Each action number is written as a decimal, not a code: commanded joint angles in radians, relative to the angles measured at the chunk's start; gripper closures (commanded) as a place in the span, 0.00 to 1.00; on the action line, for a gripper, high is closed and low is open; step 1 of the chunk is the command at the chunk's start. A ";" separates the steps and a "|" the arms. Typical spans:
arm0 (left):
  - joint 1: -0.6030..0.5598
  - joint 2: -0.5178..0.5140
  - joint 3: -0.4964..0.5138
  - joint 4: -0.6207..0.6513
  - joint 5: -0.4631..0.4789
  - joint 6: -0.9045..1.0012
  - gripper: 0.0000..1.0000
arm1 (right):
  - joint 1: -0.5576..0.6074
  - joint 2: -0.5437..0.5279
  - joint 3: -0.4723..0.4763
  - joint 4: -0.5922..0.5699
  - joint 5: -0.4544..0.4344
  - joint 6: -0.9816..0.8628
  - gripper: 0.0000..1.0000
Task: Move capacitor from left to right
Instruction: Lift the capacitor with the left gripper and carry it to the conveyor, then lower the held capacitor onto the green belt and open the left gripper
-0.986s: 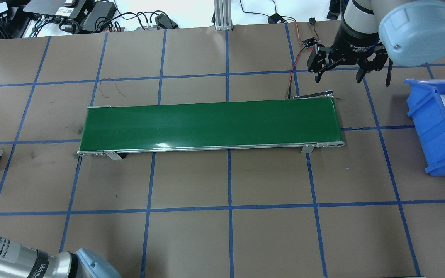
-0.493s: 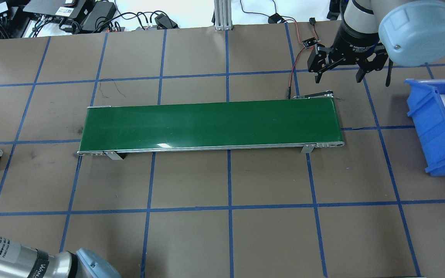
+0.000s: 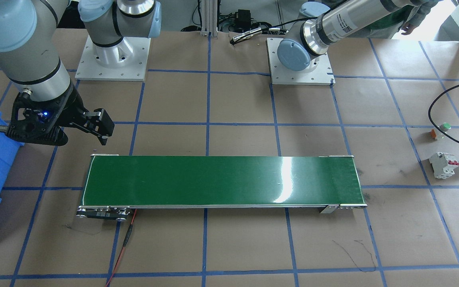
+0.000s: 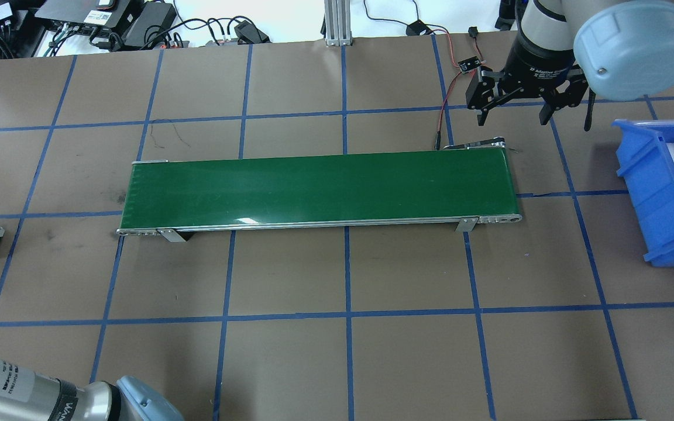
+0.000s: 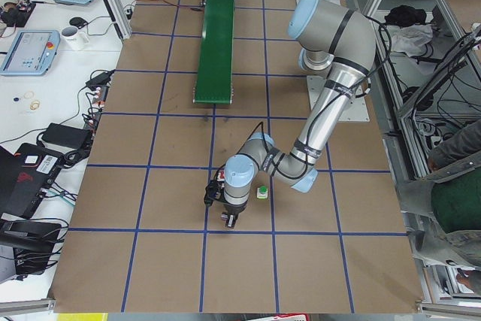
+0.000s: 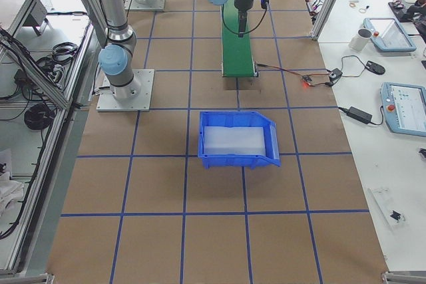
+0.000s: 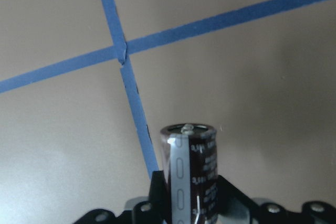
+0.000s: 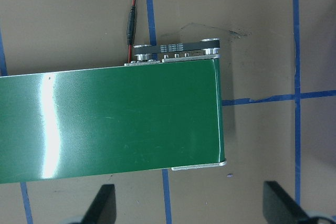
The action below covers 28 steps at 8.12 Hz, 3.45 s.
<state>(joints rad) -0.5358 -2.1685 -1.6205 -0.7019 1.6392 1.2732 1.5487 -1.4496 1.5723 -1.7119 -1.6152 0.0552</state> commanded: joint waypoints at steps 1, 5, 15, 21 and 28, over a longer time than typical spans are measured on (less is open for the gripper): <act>-0.033 0.068 -0.002 -0.007 0.031 -0.014 0.71 | 0.001 0.000 0.000 0.000 0.000 0.000 0.00; -0.192 0.232 -0.004 -0.146 0.094 -0.182 0.71 | -0.001 0.000 0.000 0.000 0.000 0.000 0.00; -0.579 0.413 0.001 -0.608 0.188 -0.837 0.70 | -0.002 0.000 0.000 0.000 0.000 0.000 0.00; -0.812 0.378 0.001 -0.656 0.153 -1.274 0.68 | -0.004 0.000 0.000 0.000 0.000 0.000 0.00; -0.875 0.332 -0.005 -0.664 -0.079 -1.355 0.68 | -0.004 0.000 0.000 0.000 0.000 0.003 0.00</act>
<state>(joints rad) -1.4103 -1.8257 -1.6242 -1.3769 1.5868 -0.0940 1.5448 -1.4496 1.5729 -1.7119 -1.6153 0.0554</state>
